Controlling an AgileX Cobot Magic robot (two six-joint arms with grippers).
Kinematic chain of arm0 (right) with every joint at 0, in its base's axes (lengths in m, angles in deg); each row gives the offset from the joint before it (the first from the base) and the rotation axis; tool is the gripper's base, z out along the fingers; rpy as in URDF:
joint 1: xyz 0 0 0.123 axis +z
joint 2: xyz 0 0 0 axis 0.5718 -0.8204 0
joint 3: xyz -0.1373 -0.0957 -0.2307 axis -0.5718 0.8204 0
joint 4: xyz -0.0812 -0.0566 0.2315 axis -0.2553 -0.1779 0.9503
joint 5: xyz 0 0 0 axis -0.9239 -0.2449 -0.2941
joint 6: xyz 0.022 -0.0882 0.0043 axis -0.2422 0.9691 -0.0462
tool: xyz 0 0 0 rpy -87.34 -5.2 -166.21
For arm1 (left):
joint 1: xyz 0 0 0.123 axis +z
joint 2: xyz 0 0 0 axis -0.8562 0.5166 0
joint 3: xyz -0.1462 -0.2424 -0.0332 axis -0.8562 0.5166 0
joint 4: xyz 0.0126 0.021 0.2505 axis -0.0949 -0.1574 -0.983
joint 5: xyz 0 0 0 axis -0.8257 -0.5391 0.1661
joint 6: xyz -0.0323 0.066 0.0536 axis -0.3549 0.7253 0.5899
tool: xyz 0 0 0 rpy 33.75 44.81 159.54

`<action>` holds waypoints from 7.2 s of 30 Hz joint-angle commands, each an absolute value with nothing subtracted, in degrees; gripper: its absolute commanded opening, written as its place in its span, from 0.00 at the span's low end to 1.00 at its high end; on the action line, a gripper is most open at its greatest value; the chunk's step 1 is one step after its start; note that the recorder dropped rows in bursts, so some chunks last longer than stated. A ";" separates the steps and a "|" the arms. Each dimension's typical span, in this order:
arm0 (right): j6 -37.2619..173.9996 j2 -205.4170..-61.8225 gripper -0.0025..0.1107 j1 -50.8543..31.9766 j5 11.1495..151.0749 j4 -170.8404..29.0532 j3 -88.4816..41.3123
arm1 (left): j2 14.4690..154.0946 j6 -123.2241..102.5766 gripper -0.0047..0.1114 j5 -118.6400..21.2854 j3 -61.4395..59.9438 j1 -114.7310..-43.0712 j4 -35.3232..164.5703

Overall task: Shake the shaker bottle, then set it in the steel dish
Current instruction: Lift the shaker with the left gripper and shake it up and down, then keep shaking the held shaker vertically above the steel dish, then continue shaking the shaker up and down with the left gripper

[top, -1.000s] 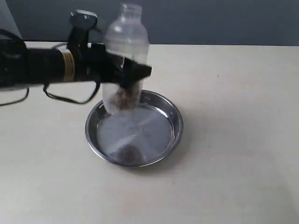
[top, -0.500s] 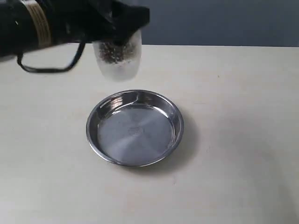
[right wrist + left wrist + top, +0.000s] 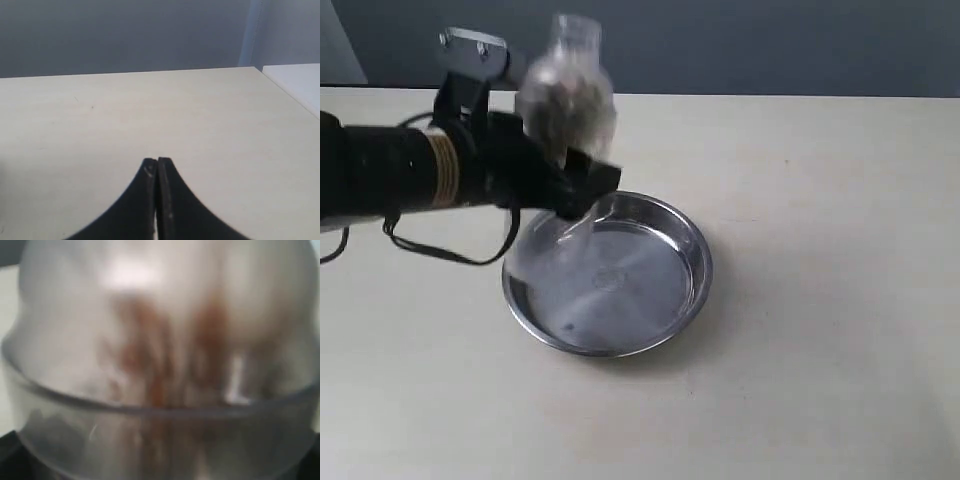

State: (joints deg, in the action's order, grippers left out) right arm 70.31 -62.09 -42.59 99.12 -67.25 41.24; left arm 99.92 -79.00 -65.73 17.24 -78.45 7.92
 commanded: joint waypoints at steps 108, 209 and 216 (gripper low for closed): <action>70.40 -61.82 0.01 -42.89 98.58 -67.39 41.31 | 101.85 -62.26 0.04 -65.32 20.02 -85.64 30.30; 70.42 -61.82 0.01 -42.89 98.58 -67.39 41.31 | 90.82 -75.31 0.04 -62.12 7.27 -85.81 13.47; 70.42 -61.82 0.01 -42.89 98.58 -67.39 41.31 | 93.31 -74.25 0.04 -71.67 12.26 -86.35 13.92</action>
